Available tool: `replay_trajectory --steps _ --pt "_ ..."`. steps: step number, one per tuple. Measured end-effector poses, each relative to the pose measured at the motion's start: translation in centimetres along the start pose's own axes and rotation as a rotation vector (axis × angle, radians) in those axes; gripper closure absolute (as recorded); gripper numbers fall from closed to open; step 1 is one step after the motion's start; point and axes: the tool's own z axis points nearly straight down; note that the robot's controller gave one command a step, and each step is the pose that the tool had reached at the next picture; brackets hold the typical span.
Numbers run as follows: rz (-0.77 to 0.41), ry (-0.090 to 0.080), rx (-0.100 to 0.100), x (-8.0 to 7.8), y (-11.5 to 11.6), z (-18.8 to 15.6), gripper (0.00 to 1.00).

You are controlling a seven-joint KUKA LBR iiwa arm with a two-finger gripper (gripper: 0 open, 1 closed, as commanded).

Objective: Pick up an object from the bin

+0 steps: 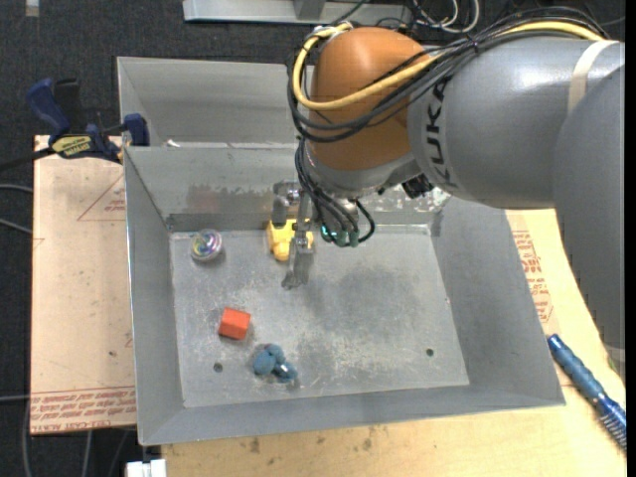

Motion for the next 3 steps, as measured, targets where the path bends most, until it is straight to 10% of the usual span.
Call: replay_trajectory --steps 1,2,3 --pt "0.014 0.003 0.001 5.2 2.5 11.7 0.0" --pt "0.041 0.0 0.001 10.6 2.8 13.8 0.0" --pt "0.06 -0.012 -0.004 7.3 6.6 12.5 0.0"
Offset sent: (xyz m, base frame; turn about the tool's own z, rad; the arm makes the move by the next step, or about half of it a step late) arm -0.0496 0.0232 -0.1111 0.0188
